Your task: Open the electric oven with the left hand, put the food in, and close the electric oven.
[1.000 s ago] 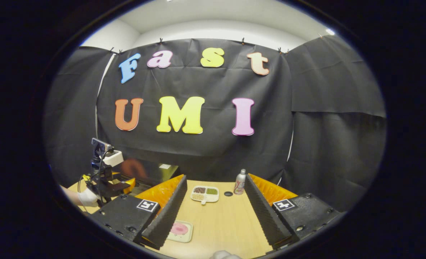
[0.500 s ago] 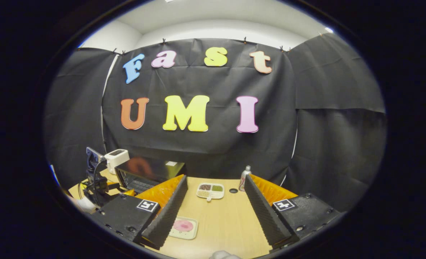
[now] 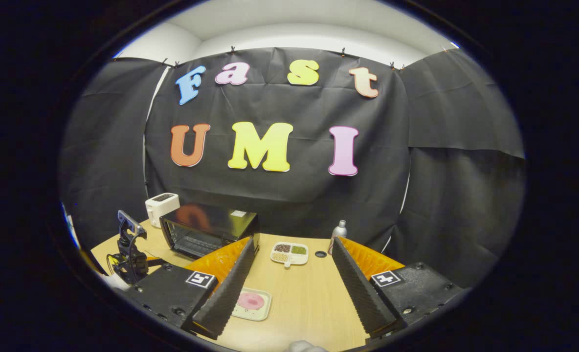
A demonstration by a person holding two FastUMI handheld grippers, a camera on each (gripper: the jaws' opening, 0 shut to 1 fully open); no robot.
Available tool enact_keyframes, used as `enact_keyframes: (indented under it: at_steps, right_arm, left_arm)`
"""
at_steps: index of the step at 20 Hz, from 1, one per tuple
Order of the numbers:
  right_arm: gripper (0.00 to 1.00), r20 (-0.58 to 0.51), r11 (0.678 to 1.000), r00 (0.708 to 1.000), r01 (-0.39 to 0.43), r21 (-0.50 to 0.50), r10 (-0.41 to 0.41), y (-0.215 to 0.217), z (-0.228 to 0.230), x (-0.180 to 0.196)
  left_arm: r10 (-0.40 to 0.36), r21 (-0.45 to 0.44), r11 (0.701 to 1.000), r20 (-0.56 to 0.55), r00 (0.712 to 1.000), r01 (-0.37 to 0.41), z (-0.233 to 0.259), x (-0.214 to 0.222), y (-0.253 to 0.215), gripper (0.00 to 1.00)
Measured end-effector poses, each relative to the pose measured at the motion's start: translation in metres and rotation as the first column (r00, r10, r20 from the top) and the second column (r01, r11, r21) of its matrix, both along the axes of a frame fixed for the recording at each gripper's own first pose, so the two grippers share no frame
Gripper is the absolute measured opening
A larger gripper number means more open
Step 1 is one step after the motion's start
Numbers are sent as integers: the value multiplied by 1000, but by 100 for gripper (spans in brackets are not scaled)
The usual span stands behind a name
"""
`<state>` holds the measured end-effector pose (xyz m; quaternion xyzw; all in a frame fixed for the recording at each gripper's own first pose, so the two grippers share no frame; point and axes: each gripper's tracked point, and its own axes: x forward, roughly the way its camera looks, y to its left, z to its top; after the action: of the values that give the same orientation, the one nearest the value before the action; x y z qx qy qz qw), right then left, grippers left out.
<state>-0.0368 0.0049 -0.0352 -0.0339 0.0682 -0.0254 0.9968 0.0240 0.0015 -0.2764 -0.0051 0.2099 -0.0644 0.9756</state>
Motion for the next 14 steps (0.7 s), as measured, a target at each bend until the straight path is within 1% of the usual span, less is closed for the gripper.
enact_keyframes:
  at_steps: [5, 6, 7, 11, 12, 13, 14]
  right_arm:
    - [96, -30, 1000, 999, 17, -7, -18, 0, -15, -6]
    - [100, -38, 1000, 999, 22, -7, -22, -1, -20, -7]
    - [96, -47, 1000, 999, 24, -6, -24, -1, -23, -8]
    - [96, -84, 1000, 996, 24, -10, -25, -1, -38, -11]
    - [100, -91, 1000, 996, 24, -10, -25, -2, -42, -12]
    - [96, -98, 1000, 995, 24, -9, -25, -2, -45, -12]
    - [96, -107, 1000, 994, 27, -10, -28, -3, -50, -12]
  left_arm:
    - [-15, 7, 1000, -53, 998, 15, -22, -10, -1, 97]
    - [-20, 17, 1000, -67, 998, 21, -29, -12, -1, 96]
    - [-24, 23, 999, -85, 996, 26, -35, -16, -2, 97]
    - [-20, 9, 1000, -177, 984, 22, -66, -23, -4, 97]
    - [-15, -2, 1000, -186, 982, 14, -69, -22, -5, 97]
    - [-11, -9, 1000, -190, 982, 9, -72, -21, -6, 97]
    - [-14, -2, 1000, -191, 982, 14, -71, -21, -5, 97]
